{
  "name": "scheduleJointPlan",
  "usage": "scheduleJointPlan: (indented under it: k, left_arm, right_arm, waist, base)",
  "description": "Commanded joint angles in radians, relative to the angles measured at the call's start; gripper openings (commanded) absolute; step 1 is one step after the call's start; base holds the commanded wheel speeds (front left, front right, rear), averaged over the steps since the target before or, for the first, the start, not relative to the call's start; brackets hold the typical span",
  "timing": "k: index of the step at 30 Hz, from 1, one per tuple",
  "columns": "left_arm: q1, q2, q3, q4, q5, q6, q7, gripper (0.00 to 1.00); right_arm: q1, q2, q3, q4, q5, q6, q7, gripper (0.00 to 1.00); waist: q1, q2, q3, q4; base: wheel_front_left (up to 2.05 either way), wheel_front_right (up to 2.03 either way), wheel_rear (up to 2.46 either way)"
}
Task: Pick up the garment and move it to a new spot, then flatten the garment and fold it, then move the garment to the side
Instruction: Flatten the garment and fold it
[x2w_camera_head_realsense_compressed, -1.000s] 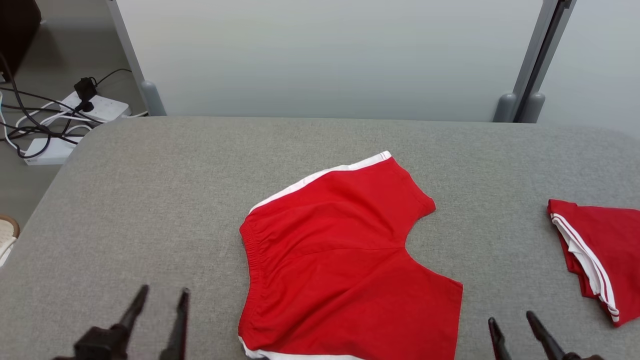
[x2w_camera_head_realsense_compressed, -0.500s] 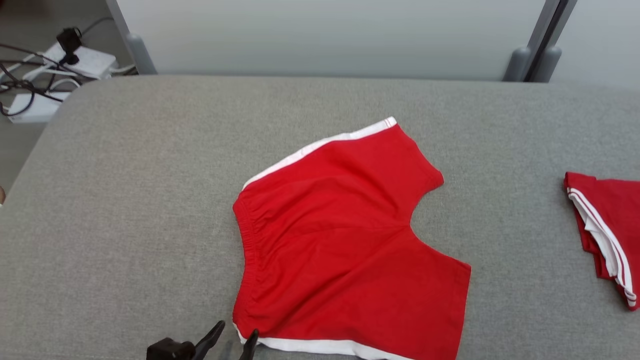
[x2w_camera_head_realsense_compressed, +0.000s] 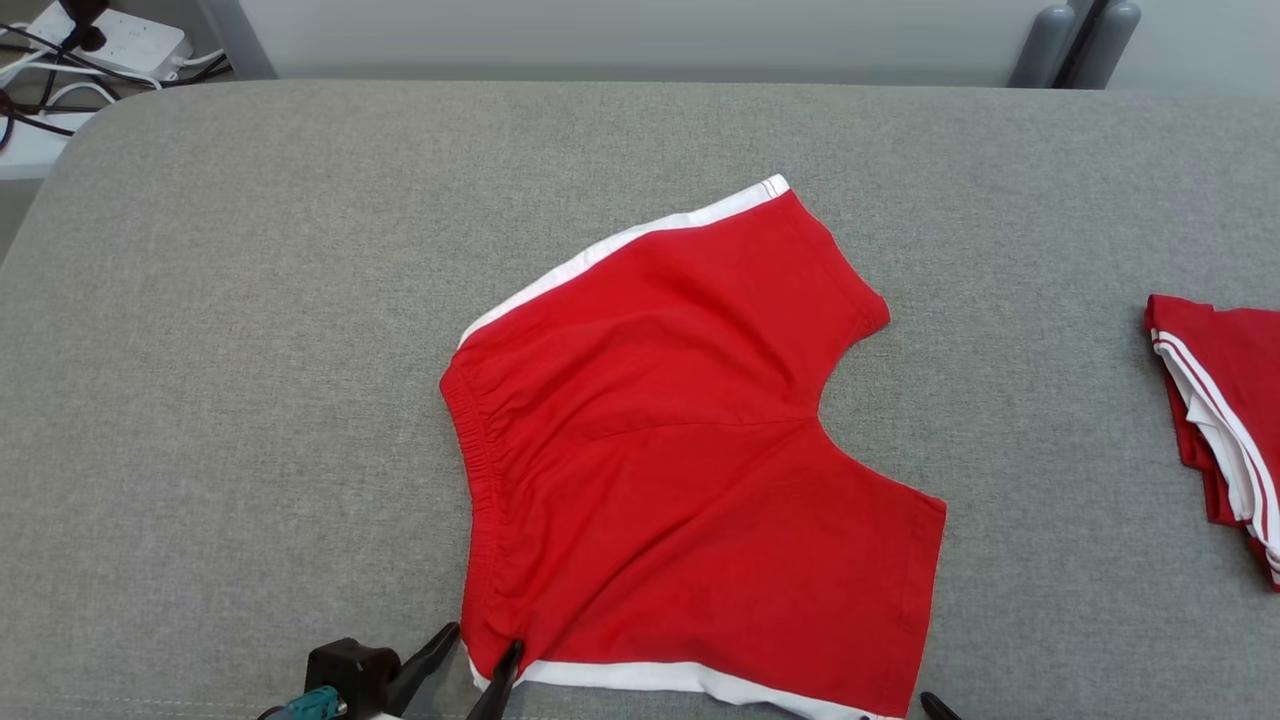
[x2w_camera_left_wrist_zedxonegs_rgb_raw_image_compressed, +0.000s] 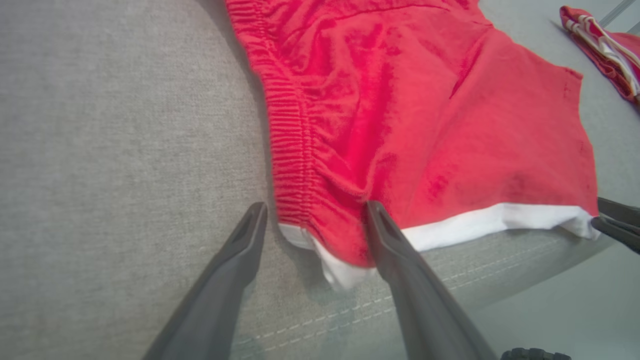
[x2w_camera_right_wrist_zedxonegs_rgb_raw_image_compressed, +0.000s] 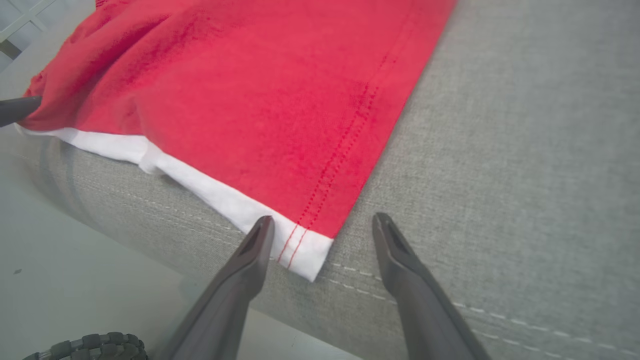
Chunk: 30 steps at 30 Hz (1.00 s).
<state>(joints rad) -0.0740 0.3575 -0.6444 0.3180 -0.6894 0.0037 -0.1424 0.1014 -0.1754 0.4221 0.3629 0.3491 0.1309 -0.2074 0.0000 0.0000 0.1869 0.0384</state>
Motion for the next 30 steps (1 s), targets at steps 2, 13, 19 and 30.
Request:
scheduleJointPlan:
  k: [2, 13, 19, 30]
  left_arm:
    - [-0.039, 0.012, 0.03, -0.012, -0.013, -0.006, 0.0, 1.0]
    - [-0.051, -0.002, 0.029, 0.01, -0.052, -0.024, 0.021, 0.0]
    - [-0.019, 0.011, 0.027, -0.041, -0.072, -0.008, 0.057, 0.0]
    - [0.083, 0.082, 0.037, -0.306, -0.111, 0.088, 0.176, 0.0]
  right_arm:
    - [-0.022, -0.019, 0.032, 0.0, 0.016, 0.0, 0.002, 1.0]
    - [-0.049, -0.021, 0.044, 0.044, 0.068, 0.0, 0.03, 0.0]
    - [-0.01, -0.05, 0.002, -0.008, 0.103, 0.0, 0.013, 0.0]
    - [0.147, -0.115, -0.174, -0.298, 0.116, 0.0, 0.085, 0.0]
  waist:
    - [0.0, 0.0, 0.001, 0.001]
    - [0.0, 0.0, -0.01, 0.003]
    - [0.0, 0.0, -0.012, 0.005]
    - [0.0, 0.0, 0.022, 0.019]
  base:
    - [0.0, 0.0, 0.0]
    - [0.0, 0.0, 0.0]
    - [0.0, 0.0, 0.0]
    - [0.0, 0.0, 0.0]
